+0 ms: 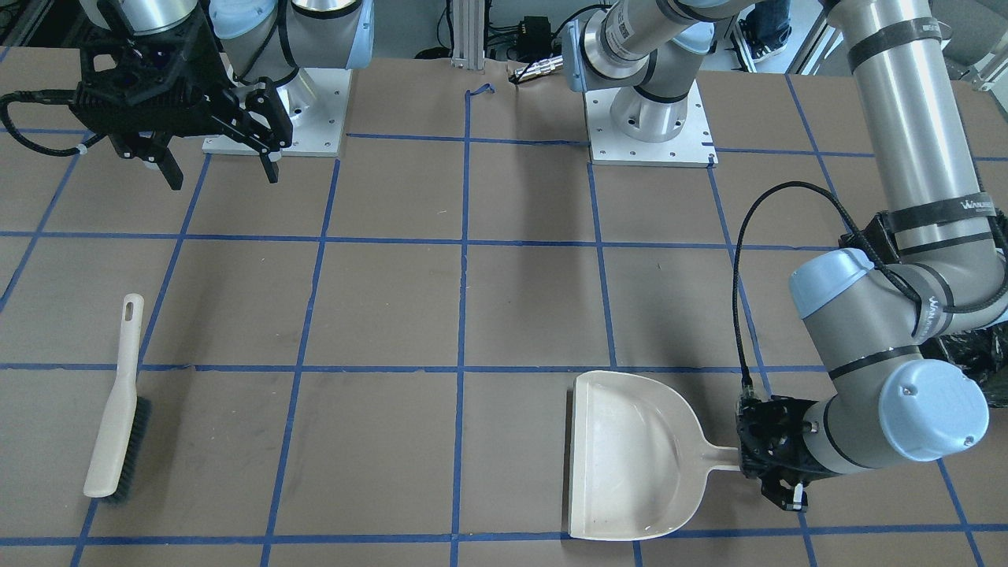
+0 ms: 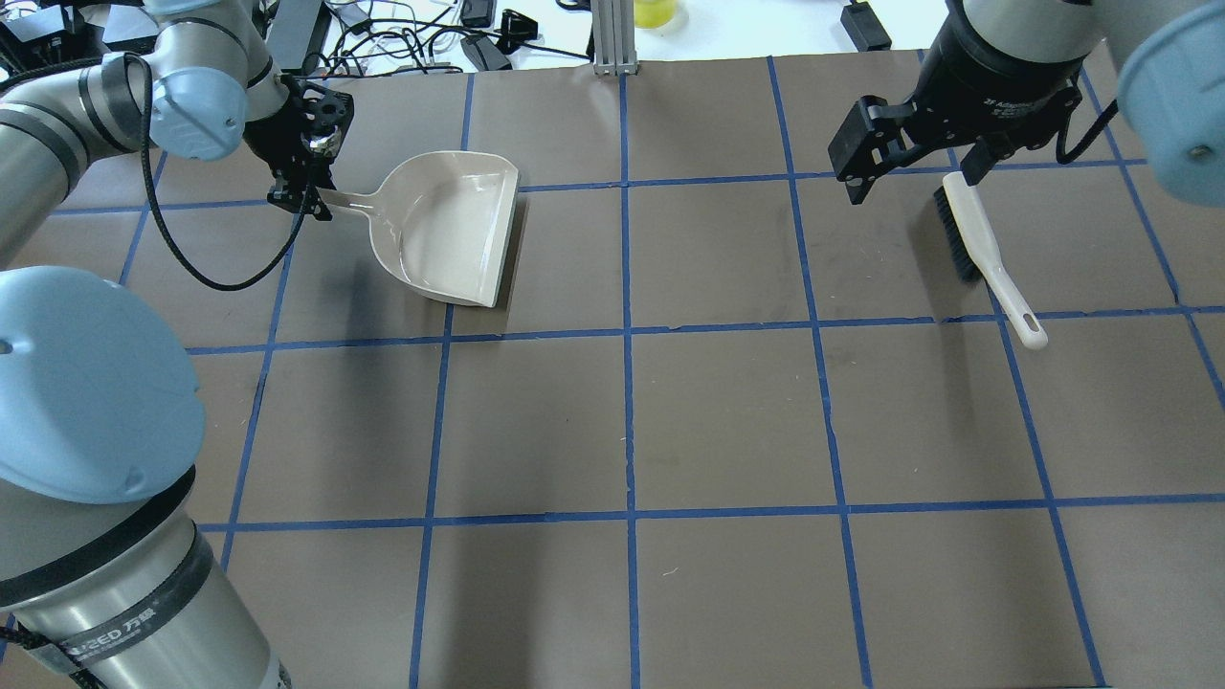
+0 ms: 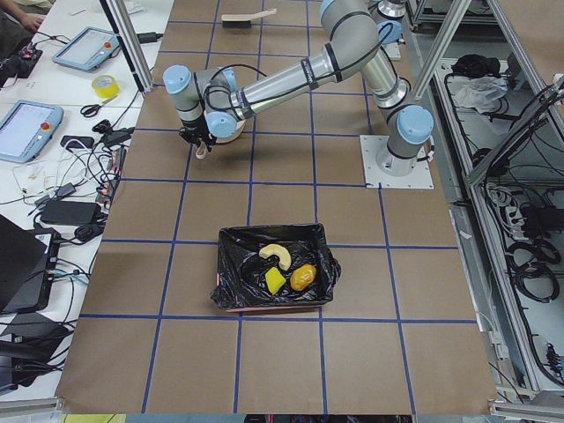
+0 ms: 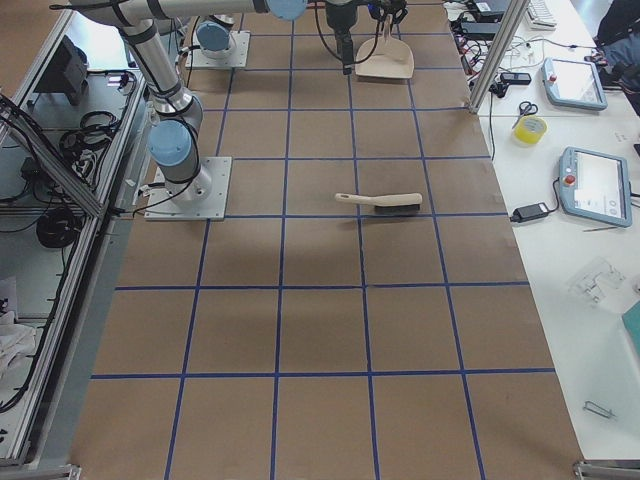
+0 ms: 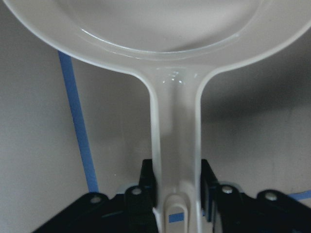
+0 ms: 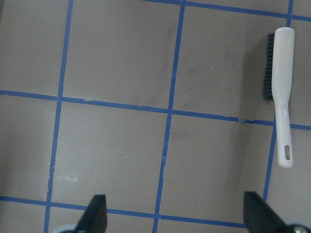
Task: Sweep and dump trash into bin
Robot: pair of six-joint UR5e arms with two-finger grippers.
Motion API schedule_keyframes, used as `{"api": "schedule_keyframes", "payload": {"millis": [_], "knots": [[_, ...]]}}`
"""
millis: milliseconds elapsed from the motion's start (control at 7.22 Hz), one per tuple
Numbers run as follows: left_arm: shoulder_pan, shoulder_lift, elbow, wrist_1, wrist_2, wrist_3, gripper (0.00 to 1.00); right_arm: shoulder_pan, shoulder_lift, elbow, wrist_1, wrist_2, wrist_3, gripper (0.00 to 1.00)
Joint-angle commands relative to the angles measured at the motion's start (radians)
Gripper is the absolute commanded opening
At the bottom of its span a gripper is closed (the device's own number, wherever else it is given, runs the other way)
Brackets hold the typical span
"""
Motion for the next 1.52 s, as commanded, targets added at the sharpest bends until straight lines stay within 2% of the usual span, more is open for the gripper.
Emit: {"api": "schedule_keyframes", "payload": {"millis": [0, 139, 416, 693, 831, 1385], "knots": [[0.01, 0.0, -0.013, 0.009, -0.001, 0.001, 0.17, 0.0, 0.0, 0.0, 0.001, 0.0, 0.0, 1.0], [0.012, 0.0, -0.013, 0.011, -0.001, -0.001, 0.5, 0.0, 0.0, 0.0, -0.001, 0.0, 0.0, 1.0], [0.012, 0.005, -0.018, 0.008, -0.001, -0.002, 0.94, 0.0, 0.0, 0.0, -0.001, 0.0, 0.0, 1.0], [-0.013, 0.061, -0.018, -0.032, -0.003, -0.094, 0.94, 0.0, 0.0, 0.0, 0.0, 0.0, 0.0, 1.0], [-0.036, 0.107, -0.007, -0.056, -0.015, -0.264, 0.94, 0.0, 0.002, 0.0, -0.001, 0.0, 0.0, 1.0], [-0.169, 0.326, -0.008, -0.291, -0.015, -0.633, 0.95, 0.0, 0.002, 0.0, 0.001, 0.0, 0.0, 1.0]]}}
